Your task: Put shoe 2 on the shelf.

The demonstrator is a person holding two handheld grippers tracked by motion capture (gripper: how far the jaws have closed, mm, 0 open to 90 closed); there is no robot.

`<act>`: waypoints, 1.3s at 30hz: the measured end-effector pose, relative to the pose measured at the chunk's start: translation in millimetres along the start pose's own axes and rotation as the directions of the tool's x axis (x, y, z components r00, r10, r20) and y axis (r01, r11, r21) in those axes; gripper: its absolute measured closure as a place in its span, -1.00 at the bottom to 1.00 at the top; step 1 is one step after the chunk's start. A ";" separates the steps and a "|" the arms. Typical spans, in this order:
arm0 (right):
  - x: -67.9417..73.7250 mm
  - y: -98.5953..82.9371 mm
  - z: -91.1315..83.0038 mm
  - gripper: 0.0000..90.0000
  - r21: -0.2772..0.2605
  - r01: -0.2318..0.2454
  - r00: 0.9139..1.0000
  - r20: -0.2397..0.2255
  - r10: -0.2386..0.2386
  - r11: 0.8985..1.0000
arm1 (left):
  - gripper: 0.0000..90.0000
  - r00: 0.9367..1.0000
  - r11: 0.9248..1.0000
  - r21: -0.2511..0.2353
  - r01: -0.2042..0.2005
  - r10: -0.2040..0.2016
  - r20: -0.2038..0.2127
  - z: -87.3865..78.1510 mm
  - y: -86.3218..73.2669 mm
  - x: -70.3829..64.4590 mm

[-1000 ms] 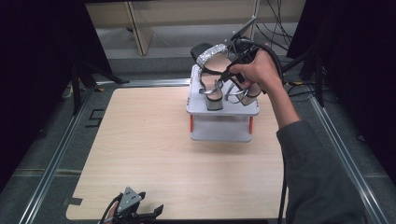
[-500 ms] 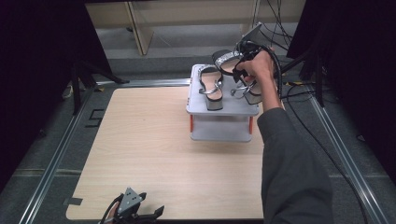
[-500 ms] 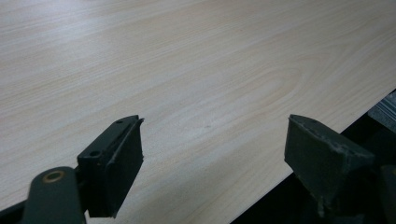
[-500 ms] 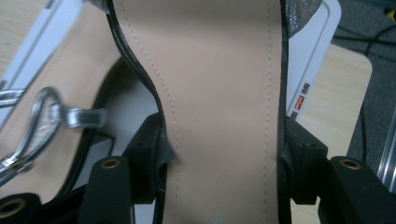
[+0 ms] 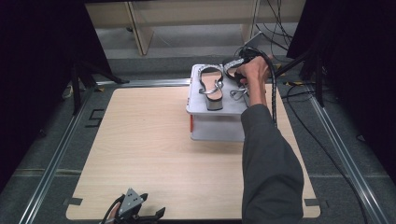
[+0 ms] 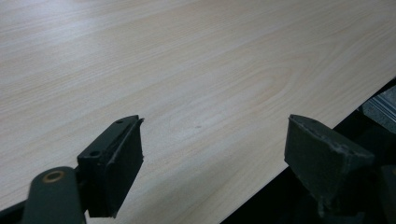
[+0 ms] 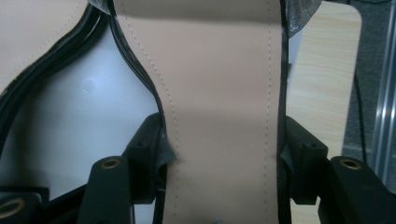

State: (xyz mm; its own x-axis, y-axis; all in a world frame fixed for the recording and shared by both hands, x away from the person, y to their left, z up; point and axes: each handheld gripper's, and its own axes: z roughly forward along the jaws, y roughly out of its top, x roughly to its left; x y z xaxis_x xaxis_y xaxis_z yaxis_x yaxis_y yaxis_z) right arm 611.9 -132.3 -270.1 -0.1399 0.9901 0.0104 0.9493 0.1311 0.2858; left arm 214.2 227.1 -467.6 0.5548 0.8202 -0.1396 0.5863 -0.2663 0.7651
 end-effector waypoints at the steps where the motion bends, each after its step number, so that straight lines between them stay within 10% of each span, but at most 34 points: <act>1: 0.7 -0.1 2.5 -0.07 -0.009 -0.012 1.000 -0.001 0.012 1.000 | -0.58 1.000 1.000 0.002 0.002 -0.002 0.000 -0.7 0.4 0.0; 9: 1.6 -1.1 1.5 -0.37 -0.042 -0.081 0.995 -0.067 0.078 0.996 | -0.58 1.000 1.000 -0.003 0.002 -0.002 0.004 -0.9 0.6 -1.5; 29: -0.1 -19.4 -25.9 -0.59 0.037 -0.002 0.967 -0.253 0.012 0.999 | -0.58 1.000 1.000 0.009 -0.011 0.011 0.001 0.3 0.3 -2.2; 39: -12.2 -18.7 -36.4 -0.45 -0.080 -0.022 0.961 -0.278 -0.001 0.997 | -0.58 1.000 1.000 0.005 -0.006 0.006 0.000 0.3 1.1 -0.9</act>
State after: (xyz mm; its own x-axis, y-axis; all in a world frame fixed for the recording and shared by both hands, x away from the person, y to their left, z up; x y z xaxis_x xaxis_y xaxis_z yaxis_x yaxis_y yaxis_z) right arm 585.6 -148.6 -240.7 -0.2138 0.9372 0.2757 0.9264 0.1050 0.3615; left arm 214.5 225.8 -466.8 0.5583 0.8186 -0.1351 0.5858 -0.2736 0.7629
